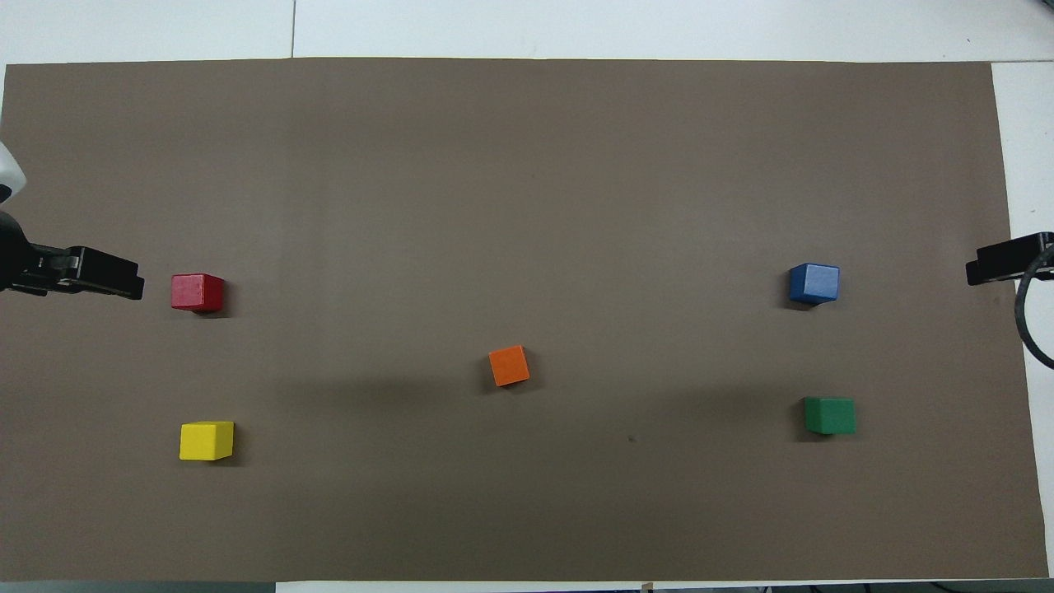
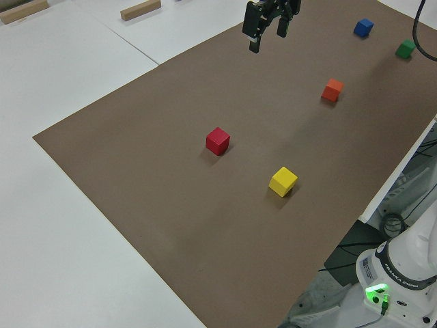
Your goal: Transfer red block to right arm and stack on blue block
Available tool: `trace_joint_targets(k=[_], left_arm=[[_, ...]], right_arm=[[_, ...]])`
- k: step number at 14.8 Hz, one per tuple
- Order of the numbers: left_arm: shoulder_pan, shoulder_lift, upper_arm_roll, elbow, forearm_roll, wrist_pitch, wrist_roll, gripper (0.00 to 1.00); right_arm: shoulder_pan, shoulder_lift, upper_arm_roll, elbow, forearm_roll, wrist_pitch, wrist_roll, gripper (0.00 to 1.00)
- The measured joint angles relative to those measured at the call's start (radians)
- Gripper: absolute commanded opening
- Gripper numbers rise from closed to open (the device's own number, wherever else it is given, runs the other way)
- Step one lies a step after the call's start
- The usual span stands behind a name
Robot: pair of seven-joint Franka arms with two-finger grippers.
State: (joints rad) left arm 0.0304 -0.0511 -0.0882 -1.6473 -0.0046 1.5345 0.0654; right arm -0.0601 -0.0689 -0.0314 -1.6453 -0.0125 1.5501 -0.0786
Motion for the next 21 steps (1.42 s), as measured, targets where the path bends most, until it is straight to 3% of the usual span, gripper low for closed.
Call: trace_joint_targets(k=[10,14,21], left_arm=[[0.004,0.0,0.009,-0.008,0.0,0.009,-0.011,1.0],[0.051,0.0,0.018,-0.024,0.0,0.063,0.039,1.0],[0.111,0.025,0.021,-0.231,0.0,0.301,0.15,1.0]], right_arm=[[0.0,0.0,0.001,0.0,0.0,0.0,0.0,1.0],[0.0,-0.003,0.002,-0.015,0.046,-0.003,0.0,1.0],[0.0,-0.054,0.002,-0.158,0.246,0.068,-0.051,1.0]])
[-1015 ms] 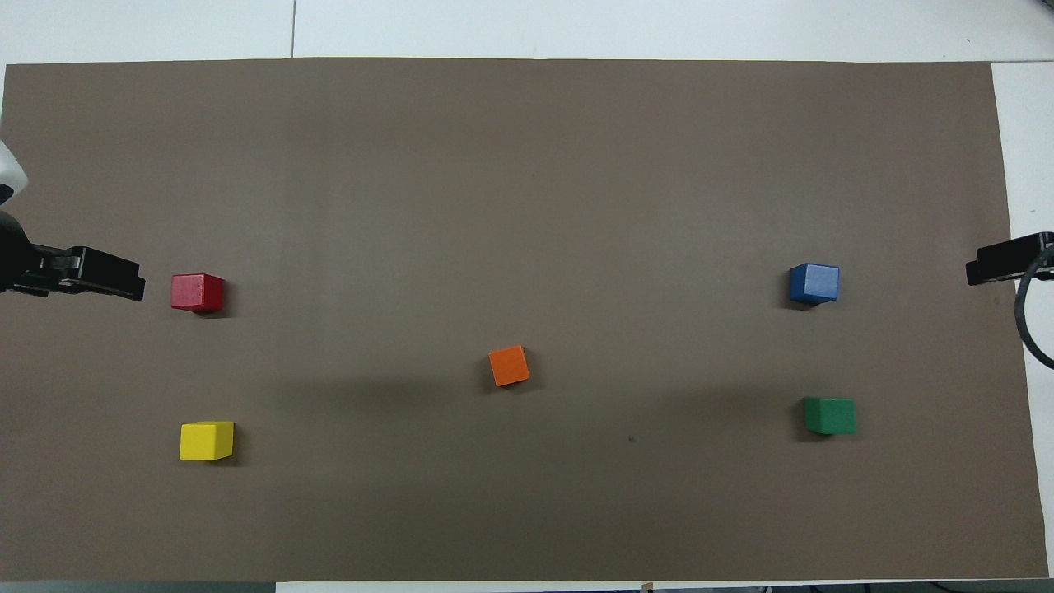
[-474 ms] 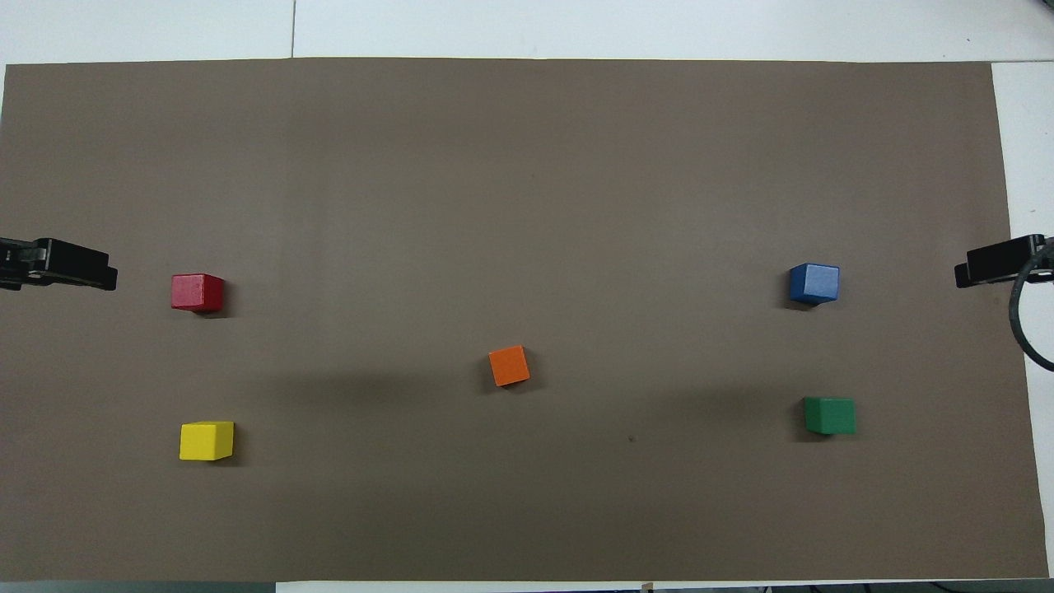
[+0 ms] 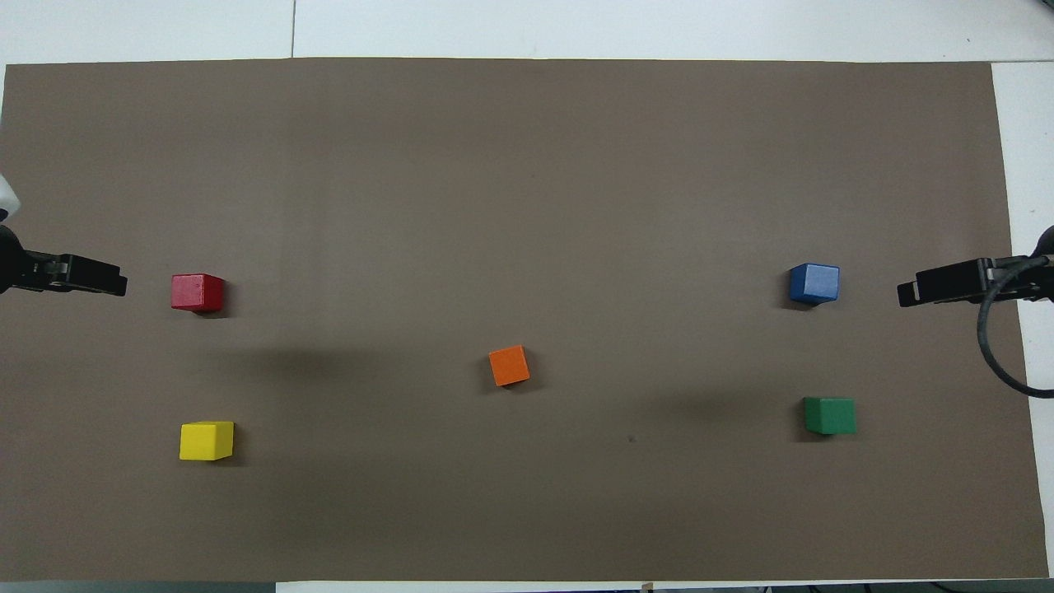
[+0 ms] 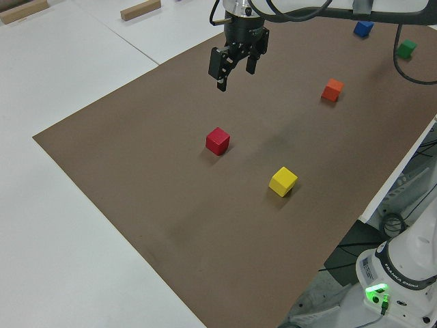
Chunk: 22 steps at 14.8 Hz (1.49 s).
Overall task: Transfer red block to right arm and stack on blue block
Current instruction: 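Grasp the red cube with the left gripper while the right gripper advances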
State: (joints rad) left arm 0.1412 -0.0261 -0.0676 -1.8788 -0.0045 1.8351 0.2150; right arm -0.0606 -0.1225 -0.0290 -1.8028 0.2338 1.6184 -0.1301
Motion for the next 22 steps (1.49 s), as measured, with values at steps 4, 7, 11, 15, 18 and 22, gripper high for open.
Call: trace_joint_targets(k=[4,7,11,15,18,22], left_arm=[[0.0,0.044,-0.001,-0.075,0.0,0.111,0.003,1.0],[0.0,0.086,-0.001,-0.114,0.0,0.208,0.003,1.0],[0.0,0.132,0.0,-0.172,0.0,0.316,0.003,1.0],[0.0,0.145,0.001,-0.234,0.0,0.429,0.003,1.0],[0.0,0.162,0.002,-0.254,0.0,0.462,0.003,1.0],[0.0,0.184,0.002,-0.256,0.0,0.484,0.003,0.99]], right_arm=[[-0.02,-0.003,-0.001,-0.071,0.193,0.068,-0.029,1.0],[-0.036,-0.006,-0.001,-0.125,0.34,0.092,-0.12,1.0],[-0.05,-0.008,-0.001,-0.213,0.56,0.088,-0.249,1.0],[-0.056,-0.009,-0.002,-0.321,0.761,0.061,-0.396,1.0],[-0.057,-0.009,-0.001,-0.381,0.904,0.01,-0.459,1.0],[-0.058,-0.009,-0.001,-0.465,1.101,-0.057,-0.518,1.0]])
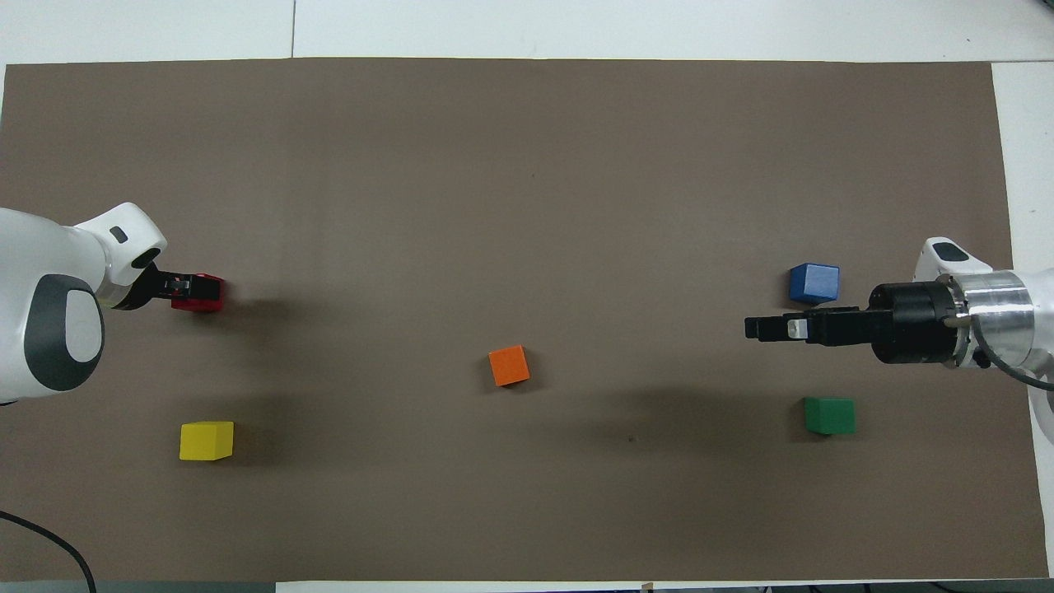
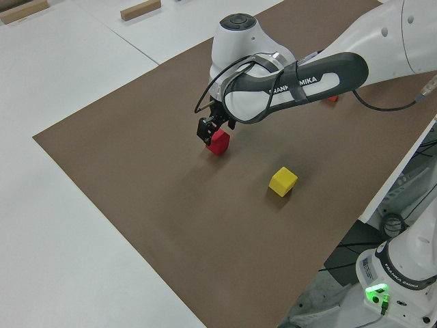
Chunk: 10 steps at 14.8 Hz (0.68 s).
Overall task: Transfer red block to right arm and stack on blue block
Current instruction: 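Grasp the red cube with the left gripper while the right gripper advances, then lift the red cube with the left gripper while the right gripper approaches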
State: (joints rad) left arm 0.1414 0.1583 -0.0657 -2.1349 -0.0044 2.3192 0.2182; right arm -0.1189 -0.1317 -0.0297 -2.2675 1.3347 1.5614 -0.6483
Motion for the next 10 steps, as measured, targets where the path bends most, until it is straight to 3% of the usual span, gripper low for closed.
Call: trace_joint_targets(k=[2,4,6,8,10], left_arm=[[0.0,0.006,0.0,-0.001,0.0,0.005,0.0,0.91],[0.0,0.007,0.0,-0.002,0.0,0.006,0.0,0.74],[0.0,0.007,0.0,-0.003,0.0,0.006,0.0,0.45],[0.0,0.007,0.0,-0.003,0.0,0.006,0.0,0.05],[0.0,0.007,0.0,-0.003,0.0,0.006,0.0,0.0]], right_arm=[[0.0,0.0,0.001,-0.034,0.094,-0.033,-0.012,1.0],[0.006,0.002,0.005,-0.065,0.2,-0.051,-0.014,1.0],[0.032,0.009,0.007,-0.083,0.301,-0.063,-0.015,1.0],[0.073,0.021,0.008,-0.094,0.387,-0.063,-0.015,1.0],[0.114,0.034,0.009,-0.104,0.453,-0.063,-0.015,1.0]])
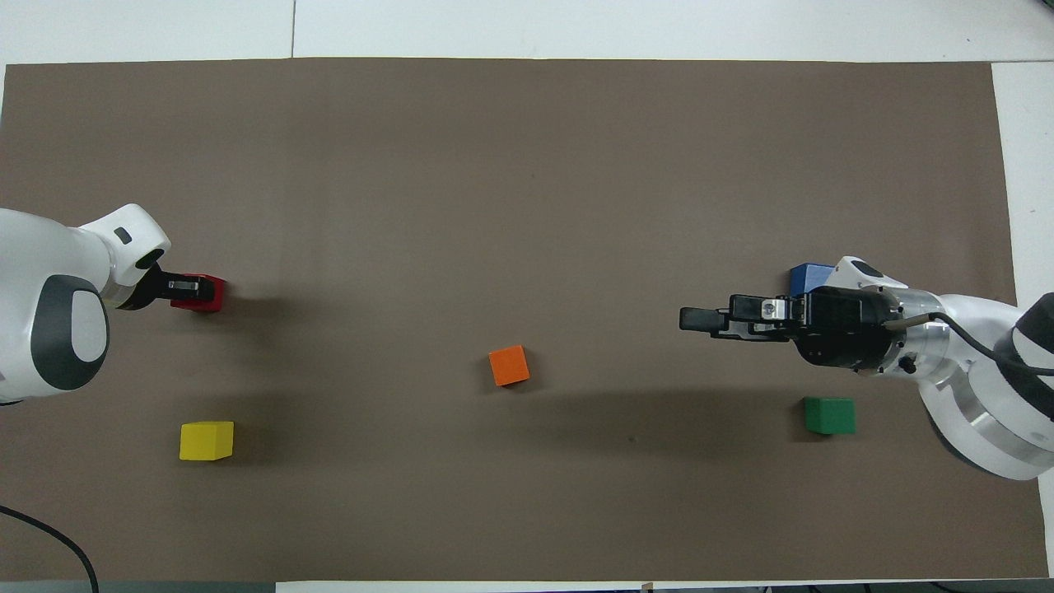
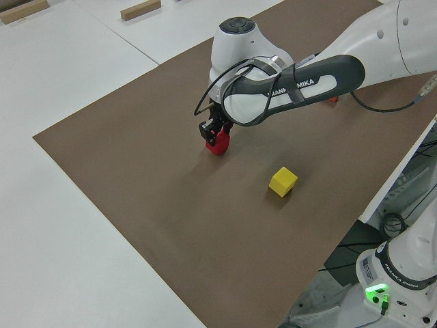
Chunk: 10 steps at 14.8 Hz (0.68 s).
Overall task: Transfer red block to right arm and stack on blue block
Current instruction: 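Lift the red cube with the left gripper while the right gripper approaches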
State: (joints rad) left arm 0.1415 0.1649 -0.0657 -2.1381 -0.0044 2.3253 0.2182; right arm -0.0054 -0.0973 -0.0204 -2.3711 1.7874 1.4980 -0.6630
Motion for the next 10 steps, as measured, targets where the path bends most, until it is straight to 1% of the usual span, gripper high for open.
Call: trace_joint_targets(k=[3,5,7,8,10], left_arm=[[0.0,-0.002,0.0,0.002,0.0,0.005,-0.026,0.0],[0.0,-0.019,0.0,0.013,0.0,0.019,-0.14,0.0],[0.0,-0.051,-0.002,0.053,0.0,-0.006,-0.285,0.0],[-0.002,-0.068,-0.004,0.086,0.0,-0.06,-0.354,0.0],[-0.007,-0.095,-0.013,0.176,0.0,-0.231,-0.519,0.0]], right_arm=[[0.045,0.034,0.001,-0.034,0.087,-0.033,-0.027,1.0],[0.055,0.09,0.001,-0.05,0.137,-0.111,-0.06,1.0],[0.076,0.149,0.001,-0.052,0.184,-0.158,-0.099,1.0],[0.093,0.169,0.001,-0.052,0.217,-0.17,-0.105,1.0],[0.138,0.206,0.002,-0.052,0.295,-0.205,-0.12,1.0]])
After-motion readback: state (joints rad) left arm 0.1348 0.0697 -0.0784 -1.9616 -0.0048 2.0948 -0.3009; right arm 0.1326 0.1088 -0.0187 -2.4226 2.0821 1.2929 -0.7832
